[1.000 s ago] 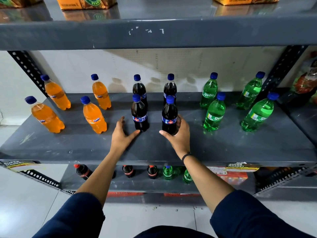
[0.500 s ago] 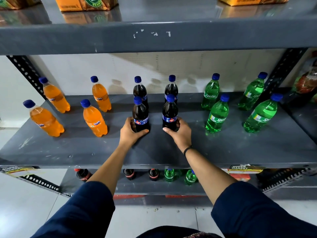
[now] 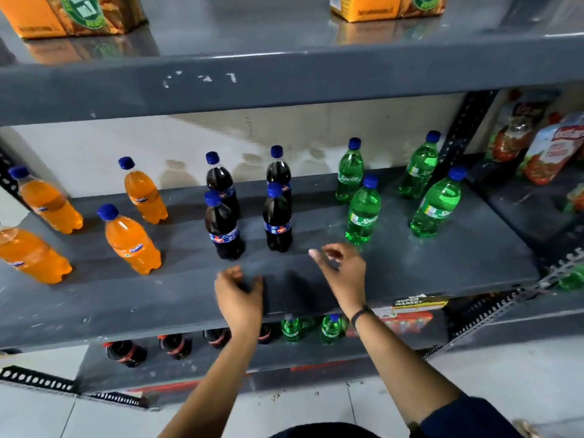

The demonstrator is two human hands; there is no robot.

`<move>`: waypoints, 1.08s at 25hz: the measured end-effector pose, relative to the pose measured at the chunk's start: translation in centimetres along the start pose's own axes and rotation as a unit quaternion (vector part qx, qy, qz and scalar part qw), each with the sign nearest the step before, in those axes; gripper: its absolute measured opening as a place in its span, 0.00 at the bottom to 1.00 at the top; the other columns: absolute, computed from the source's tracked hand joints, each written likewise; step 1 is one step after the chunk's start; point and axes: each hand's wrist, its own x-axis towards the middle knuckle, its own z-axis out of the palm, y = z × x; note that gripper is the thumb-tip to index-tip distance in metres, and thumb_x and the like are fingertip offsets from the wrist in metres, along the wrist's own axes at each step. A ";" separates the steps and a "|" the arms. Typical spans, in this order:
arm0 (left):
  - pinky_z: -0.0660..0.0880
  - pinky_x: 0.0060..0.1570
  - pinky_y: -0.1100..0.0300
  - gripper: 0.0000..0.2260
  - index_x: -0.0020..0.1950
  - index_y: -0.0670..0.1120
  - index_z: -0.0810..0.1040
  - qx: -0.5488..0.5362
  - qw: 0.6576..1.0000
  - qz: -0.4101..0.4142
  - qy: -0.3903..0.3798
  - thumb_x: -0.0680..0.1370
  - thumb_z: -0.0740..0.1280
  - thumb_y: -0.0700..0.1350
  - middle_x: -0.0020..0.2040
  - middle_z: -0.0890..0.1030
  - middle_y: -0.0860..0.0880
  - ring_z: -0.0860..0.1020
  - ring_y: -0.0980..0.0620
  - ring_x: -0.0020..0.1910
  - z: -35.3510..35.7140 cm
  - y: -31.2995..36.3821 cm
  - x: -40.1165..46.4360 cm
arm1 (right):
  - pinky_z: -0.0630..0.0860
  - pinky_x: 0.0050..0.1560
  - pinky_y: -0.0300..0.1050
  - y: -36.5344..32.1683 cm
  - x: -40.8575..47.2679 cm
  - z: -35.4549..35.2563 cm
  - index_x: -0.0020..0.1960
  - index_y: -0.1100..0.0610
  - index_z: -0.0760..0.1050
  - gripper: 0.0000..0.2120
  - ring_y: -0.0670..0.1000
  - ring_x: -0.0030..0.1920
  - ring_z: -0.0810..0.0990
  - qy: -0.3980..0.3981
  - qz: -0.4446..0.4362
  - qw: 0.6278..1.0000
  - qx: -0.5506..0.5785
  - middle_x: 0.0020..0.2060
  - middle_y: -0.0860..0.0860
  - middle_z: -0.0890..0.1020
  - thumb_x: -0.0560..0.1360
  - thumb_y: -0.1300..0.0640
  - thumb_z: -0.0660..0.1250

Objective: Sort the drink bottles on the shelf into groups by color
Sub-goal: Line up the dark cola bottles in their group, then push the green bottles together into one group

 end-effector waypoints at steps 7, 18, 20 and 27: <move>0.69 0.64 0.52 0.32 0.64 0.38 0.67 0.020 0.943 0.142 -0.301 0.65 0.77 0.42 0.61 0.73 0.39 0.72 0.44 0.62 11.1 6.2 -3.5 | 0.68 0.52 0.29 3.2 4.9 -10.5 0.59 0.66 0.68 0.29 0.61 0.53 0.72 0.281 0.070 0.956 0.040 0.51 0.59 0.70 0.66 0.57 0.77; 0.74 0.61 0.48 0.31 0.61 0.42 0.69 0.012 0.931 0.100 -0.351 0.63 0.78 0.40 0.60 0.79 0.41 0.77 0.42 0.58 18.1 10.3 -1.2 | 0.74 0.55 0.48 7.1 10.6 -15.4 0.59 0.62 0.70 0.29 0.57 0.53 0.76 0.149 0.084 0.984 -0.039 0.54 0.61 0.77 0.62 0.60 0.79; 0.73 0.61 0.48 0.31 0.63 0.41 0.70 0.015 0.925 0.114 -0.363 0.63 0.78 0.39 0.60 0.79 0.41 0.77 0.42 0.59 18.6 10.7 -1.2 | 0.75 0.55 0.48 7.2 11.2 -15.7 0.59 0.62 0.71 0.28 0.55 0.52 0.76 0.155 0.090 0.984 -0.023 0.53 0.60 0.78 0.62 0.61 0.79; 0.73 0.63 0.46 0.32 0.64 0.42 0.68 -0.014 0.924 0.080 -0.374 0.64 0.77 0.38 0.61 0.78 0.41 0.77 0.42 0.60 18.6 10.1 -1.5 | 0.73 0.56 0.42 6.7 10.4 -15.9 0.62 0.62 0.68 0.31 0.50 0.52 0.73 0.159 0.082 0.984 -0.010 0.54 0.57 0.74 0.63 0.62 0.78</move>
